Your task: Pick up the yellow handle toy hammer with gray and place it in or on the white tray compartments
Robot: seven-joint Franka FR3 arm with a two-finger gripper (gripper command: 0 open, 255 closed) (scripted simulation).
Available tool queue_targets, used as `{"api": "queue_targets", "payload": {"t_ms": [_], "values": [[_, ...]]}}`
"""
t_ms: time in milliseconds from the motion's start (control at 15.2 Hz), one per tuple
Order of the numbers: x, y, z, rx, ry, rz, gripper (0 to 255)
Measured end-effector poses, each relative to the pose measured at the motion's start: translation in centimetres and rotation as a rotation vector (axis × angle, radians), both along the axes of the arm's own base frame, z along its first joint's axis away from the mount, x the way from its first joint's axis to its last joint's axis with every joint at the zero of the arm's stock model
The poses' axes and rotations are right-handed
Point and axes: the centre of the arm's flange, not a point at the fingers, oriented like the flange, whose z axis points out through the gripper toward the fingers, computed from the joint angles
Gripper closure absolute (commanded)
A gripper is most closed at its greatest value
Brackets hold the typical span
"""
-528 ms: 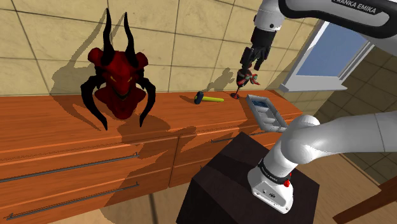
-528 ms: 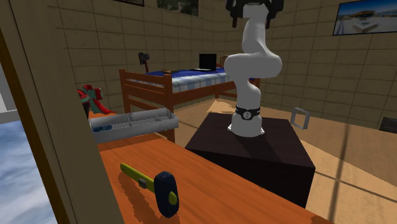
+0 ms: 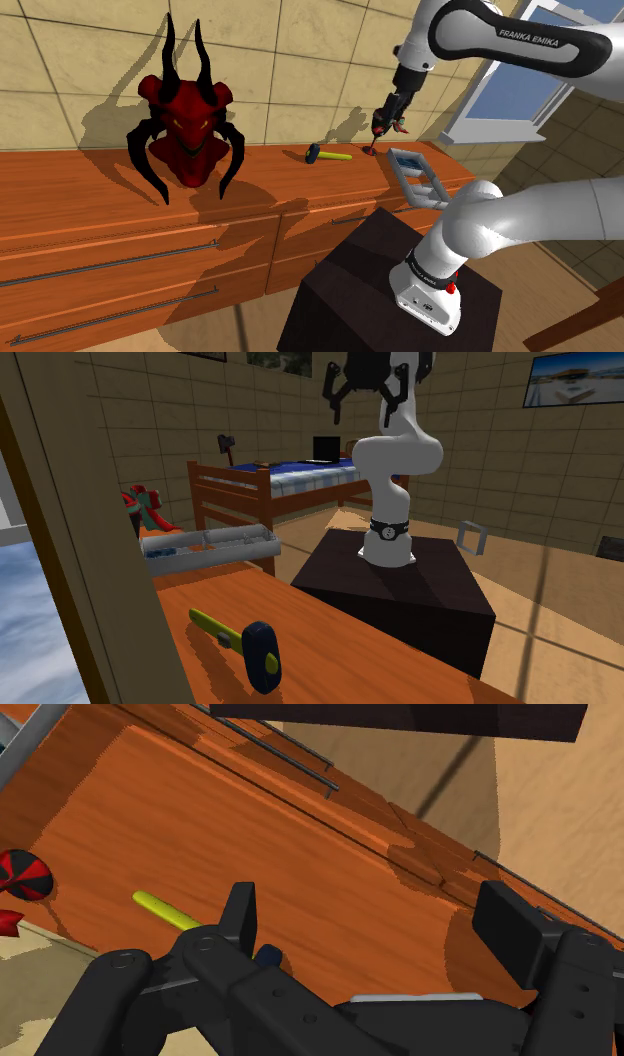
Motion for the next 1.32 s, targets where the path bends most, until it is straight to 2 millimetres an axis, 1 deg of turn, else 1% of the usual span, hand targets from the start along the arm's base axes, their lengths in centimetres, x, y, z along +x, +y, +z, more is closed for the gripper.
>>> {"api": "queue_targets", "payload": {"t_ms": [132, 264, 396, 528, 594, 660, 792, 1056, 1188, 1320], "values": [[0.4, -2.3, -1.9, 0.009, -0.007, 0.064, 0], [1.2, -4.3, -3.6, 0.017, -0.015, 0.129, 0], [1.9, -6.1, -5.2, 0.026, -0.023, 0.194, 0], [3.1, -7.9, -6.7, 0.034, -0.031, 0.258, 0], [3.5, -8.9, -7.6, 0.039, -0.035, 0.29, 0], [4.0, -9.4, -8.8, 0.044, -0.038, 0.323, 0], [5.2, -11.1, -10.3, 0.052, -0.047, 0.387, 0], [7.9, -14.3, -14.3, 0.07, -0.062, 0.515, 0], [9.5, -15.6, -15.7, 0.078, -0.07, 0.58, 0], [11.2, -16.7, -17.5, 0.087, -0.077, 0.644, 0]]}}
